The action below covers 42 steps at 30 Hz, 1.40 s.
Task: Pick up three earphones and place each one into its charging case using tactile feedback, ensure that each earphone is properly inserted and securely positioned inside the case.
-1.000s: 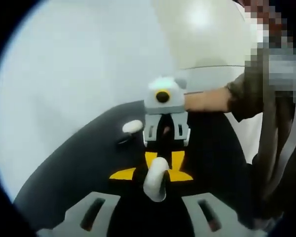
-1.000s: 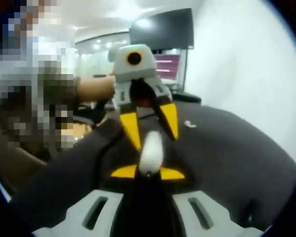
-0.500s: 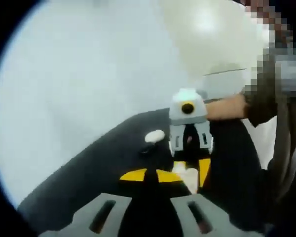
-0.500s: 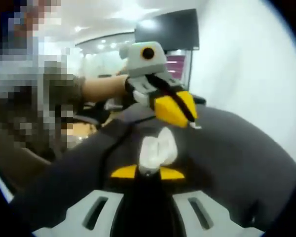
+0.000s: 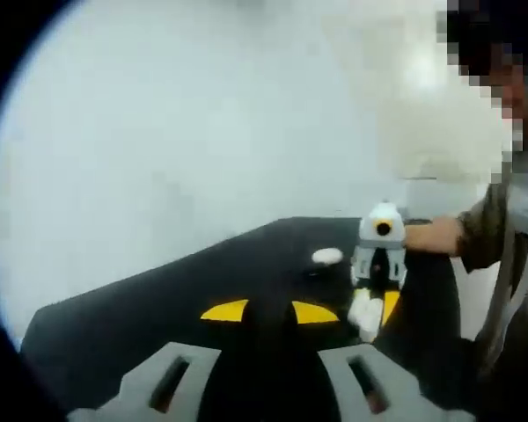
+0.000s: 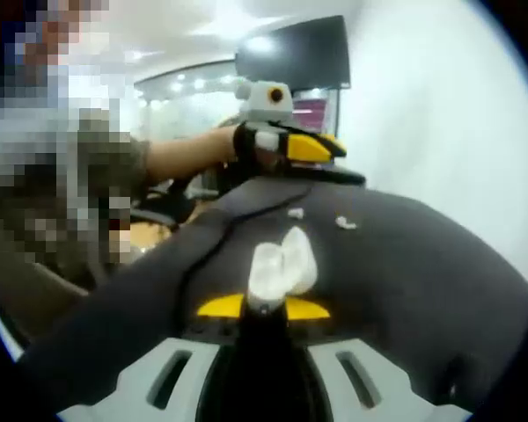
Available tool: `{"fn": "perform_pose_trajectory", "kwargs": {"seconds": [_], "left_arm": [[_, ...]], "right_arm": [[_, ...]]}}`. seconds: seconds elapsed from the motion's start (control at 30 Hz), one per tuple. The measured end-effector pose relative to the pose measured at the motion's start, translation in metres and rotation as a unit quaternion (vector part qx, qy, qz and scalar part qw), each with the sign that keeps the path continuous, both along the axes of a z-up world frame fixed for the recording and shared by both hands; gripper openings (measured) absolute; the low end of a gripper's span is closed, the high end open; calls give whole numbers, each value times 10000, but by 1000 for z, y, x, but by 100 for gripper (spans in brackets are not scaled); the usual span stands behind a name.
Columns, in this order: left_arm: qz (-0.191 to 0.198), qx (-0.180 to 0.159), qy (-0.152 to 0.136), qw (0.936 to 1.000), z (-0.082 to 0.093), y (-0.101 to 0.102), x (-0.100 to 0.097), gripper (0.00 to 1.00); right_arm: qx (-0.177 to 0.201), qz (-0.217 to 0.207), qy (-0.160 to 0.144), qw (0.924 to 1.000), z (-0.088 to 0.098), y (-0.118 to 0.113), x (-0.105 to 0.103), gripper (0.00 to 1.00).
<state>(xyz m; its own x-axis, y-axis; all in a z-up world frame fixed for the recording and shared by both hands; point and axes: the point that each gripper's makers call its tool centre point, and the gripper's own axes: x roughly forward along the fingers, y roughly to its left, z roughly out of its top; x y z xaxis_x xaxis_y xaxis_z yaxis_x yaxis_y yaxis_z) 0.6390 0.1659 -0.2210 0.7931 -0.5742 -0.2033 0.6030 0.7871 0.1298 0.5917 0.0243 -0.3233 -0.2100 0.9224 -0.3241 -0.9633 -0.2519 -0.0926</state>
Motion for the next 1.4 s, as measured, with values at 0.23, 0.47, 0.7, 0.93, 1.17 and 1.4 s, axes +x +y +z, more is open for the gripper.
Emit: {"fn": "perform_pose_trajectory", "kwargs": {"seconds": [0.23, 0.47, 0.7, 0.93, 1.17, 1.4], "left_arm": [[-221, 1267, 641, 9896, -55, 48, -24, 9], [-455, 1473, 1164, 9812, -81, 63, -35, 11], [-895, 1501, 1176, 9776, -97, 47, -39, 14], [-772, 1259, 1120, 9827, -97, 26, -30, 13], [-923, 1088, 987, 9848, -90, 2, -33, 18], [-952, 881, 1159, 9848, -82, 5, -35, 16]], "right_arm": [[18, 6, 17, 10000, 0, 1, 0, 16], [26, 4, 17, 10000, 0, 1, 1, 16], [35, 12, 6, 10000, 1, 2, 1, 17], [40, 10, 9, 10000, 1, 2, 2, 17], [42, 11, 2, 10000, 1, 2, 2, 17], [47, 13, -16, 10000, 1, 2, 3, 17]]}}
